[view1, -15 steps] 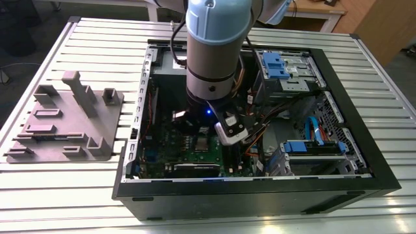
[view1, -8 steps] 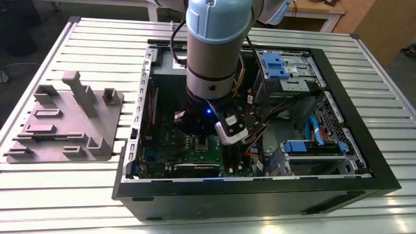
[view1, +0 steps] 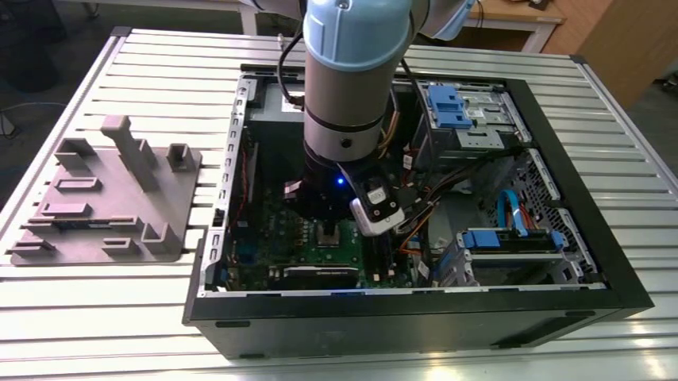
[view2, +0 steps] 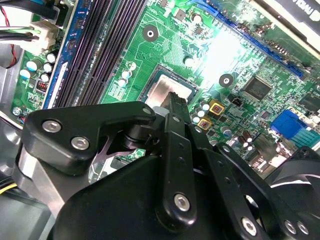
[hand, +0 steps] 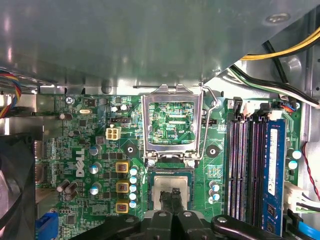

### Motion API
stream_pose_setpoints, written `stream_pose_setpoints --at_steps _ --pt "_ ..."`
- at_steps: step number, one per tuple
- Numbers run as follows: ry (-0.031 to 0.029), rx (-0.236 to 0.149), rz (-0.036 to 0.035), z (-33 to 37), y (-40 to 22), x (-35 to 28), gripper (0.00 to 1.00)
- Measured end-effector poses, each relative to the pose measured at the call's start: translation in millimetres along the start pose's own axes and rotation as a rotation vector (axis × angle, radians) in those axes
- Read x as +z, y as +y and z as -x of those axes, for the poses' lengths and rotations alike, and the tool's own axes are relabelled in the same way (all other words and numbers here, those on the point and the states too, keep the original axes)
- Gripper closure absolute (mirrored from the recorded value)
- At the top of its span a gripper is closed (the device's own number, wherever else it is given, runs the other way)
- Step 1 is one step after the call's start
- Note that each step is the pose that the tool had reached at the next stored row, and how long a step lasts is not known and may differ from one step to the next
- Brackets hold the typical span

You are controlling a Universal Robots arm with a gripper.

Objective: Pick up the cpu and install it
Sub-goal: 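Close the cpu cover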

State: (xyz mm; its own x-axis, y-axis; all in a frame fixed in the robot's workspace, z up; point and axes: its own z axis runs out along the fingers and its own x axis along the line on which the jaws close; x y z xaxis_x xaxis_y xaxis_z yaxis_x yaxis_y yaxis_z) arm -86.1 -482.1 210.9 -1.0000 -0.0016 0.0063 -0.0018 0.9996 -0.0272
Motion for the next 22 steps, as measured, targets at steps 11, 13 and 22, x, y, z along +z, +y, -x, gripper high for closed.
stream_pose_setpoints --at_steps 11,13,22 --pt "0.0001 0.0 -0.0001 0.0 -0.2 -5.1 0.9" --pt "-0.0001 0.0 0.0001 -0.1 -0.3 -12.5 0.9" --pt "-0.0004 0.0 0.0 -0.3 -1.1 -40.1 0.9"
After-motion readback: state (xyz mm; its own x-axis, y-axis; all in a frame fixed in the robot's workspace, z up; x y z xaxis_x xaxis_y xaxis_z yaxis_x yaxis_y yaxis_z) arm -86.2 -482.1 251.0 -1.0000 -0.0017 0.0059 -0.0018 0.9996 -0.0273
